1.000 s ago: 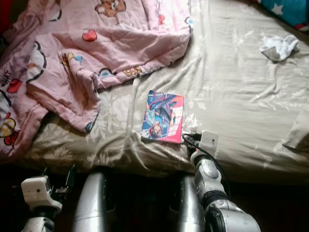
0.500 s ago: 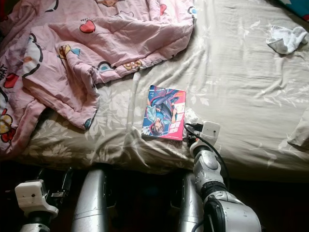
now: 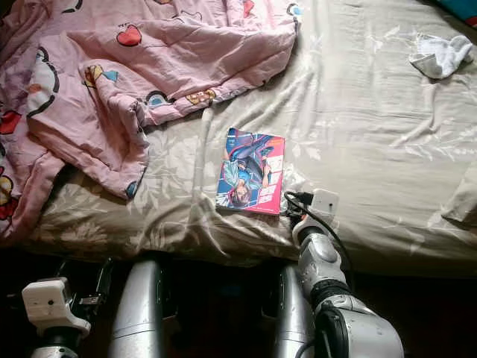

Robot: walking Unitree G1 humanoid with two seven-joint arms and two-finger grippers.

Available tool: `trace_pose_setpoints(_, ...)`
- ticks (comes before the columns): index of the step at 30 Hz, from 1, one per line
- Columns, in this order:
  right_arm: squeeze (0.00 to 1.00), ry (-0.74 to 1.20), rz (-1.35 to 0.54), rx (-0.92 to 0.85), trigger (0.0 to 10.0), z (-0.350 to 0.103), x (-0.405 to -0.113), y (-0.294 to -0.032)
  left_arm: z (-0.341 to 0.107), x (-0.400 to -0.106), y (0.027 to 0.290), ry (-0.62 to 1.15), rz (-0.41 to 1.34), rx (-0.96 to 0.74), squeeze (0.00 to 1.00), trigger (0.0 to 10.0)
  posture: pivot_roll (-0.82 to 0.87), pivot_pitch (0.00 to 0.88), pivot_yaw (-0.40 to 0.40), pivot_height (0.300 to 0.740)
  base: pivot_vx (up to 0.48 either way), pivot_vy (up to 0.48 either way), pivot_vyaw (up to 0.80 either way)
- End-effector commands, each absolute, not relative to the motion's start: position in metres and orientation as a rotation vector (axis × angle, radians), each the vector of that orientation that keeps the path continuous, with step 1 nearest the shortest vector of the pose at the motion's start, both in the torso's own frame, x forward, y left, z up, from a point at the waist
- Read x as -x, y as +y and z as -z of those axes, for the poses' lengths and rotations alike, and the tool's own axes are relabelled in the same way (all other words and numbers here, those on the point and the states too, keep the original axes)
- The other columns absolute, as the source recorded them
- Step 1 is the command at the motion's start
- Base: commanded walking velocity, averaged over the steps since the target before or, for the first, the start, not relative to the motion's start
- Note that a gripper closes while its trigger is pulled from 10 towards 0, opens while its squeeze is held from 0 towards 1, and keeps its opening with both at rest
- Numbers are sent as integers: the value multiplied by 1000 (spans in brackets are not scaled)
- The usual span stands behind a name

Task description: Clean up the room

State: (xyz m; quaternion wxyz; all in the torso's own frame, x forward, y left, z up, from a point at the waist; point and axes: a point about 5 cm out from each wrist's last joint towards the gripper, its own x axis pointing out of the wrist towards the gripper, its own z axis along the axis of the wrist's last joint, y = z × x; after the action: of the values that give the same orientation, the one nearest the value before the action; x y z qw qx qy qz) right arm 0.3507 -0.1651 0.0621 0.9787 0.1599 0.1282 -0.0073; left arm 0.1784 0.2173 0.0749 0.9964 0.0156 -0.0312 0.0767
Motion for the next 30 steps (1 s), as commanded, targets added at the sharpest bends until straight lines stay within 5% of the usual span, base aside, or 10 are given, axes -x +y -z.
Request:
trace_pose_setpoints(1, 0, 299, 4, -361, 0, -49, -342, -160, -65, -168, 220, -3, -174, -30, 0, 10000, 250, 438, -8, 572, 0, 0, 0)
trace_pose_setpoints(30, 0, 156, 38, -387, 0, -68, -351, -167, -60, -181, 222, 15, -163, -34, 0, 10000, 235, 402, -12, 572, 0, 0, 0)
